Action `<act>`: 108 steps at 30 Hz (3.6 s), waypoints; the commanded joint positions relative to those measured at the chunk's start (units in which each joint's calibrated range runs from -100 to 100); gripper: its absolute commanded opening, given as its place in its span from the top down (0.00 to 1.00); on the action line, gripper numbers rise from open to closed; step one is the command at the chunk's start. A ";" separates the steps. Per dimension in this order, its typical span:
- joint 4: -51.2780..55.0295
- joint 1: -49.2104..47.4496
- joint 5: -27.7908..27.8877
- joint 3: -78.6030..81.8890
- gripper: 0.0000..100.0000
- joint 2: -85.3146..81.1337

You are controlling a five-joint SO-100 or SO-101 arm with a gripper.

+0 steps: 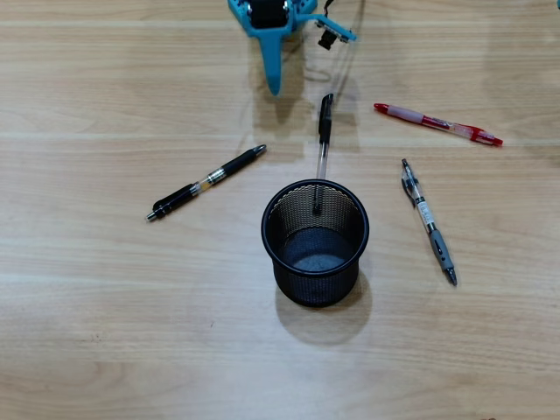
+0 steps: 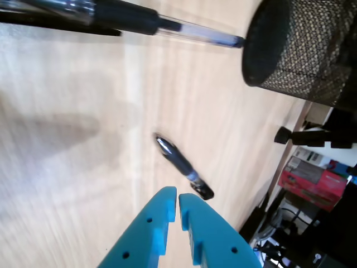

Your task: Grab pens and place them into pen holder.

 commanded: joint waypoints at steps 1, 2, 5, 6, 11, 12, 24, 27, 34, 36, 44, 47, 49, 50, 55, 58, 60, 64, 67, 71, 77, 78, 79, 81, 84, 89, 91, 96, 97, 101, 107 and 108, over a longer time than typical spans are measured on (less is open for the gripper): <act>-0.16 0.82 -0.34 -12.16 0.98 9.93; -0.16 0.82 -0.34 -14.61 0.98 12.56; -0.16 0.82 -0.39 -21.03 0.97 19.61; -0.16 0.82 -0.39 -22.93 0.97 21.65; -0.16 0.82 -0.50 -31.17 0.97 30.40; 0.02 0.82 -1.02 -33.16 0.97 32.10; 24.35 -3.20 -21.07 -65.02 0.97 48.06; 24.98 -5.86 -21.91 -67.10 0.98 48.91; 24.80 -13.81 -39.76 -67.91 0.98 52.39; 24.80 -16.01 -45.68 -67.91 0.98 55.03; 24.89 -18.75 -57.25 -73.16 0.97 68.87; 25.44 -18.20 -59.29 -75.78 0.96 73.37; 25.62 -17.56 -59.76 -76.60 0.91 75.41; 25.62 -17.47 -59.82 -76.69 0.88 76.09; 25.62 -17.38 -63.12 -75.78 0.74 78.81; 25.26 -17.75 -65.63 -74.97 0.75 80.67; 24.89 -17.84 -66.15 -75.15 0.75 82.37; 24.71 -17.65 -66.47 -75.60 0.75 86.19; 22.34 -17.65 -66.94 -75.24 0.75 89.25; 18.24 -18.11 -67.15 -74.97 0.75 93.84; 15.42 -18.66 -67.15 -74.97 0.75 98.25; 15.42 -18.84 -67.20 -74.97 0.75 98.85; 15.42 -18.93 -67.20 -74.97 0.75 99.27; 15.42 -19.12 -67.25 -74.97 0.75 100.12; 15.42 -19.21 -67.78 -74.97 0.75 101.14; 14.96 -20.67 -70.65 -72.62 0.75 101.14; 12.87 -20.76 -70.65 -71.44 0.75 101.14; 4.57 -20.95 -70.65 -66.28 0.86 101.06; 3.12 -20.95 -70.65 -65.38 0.87 100.97; 0.29 -21.31 -70.81 -63.48 0.92 100.89; 0.29 -21.49 -70.81 -63.84 0.96 100.89; 0.47 -21.49 -70.81 -63.93 0.96 100.89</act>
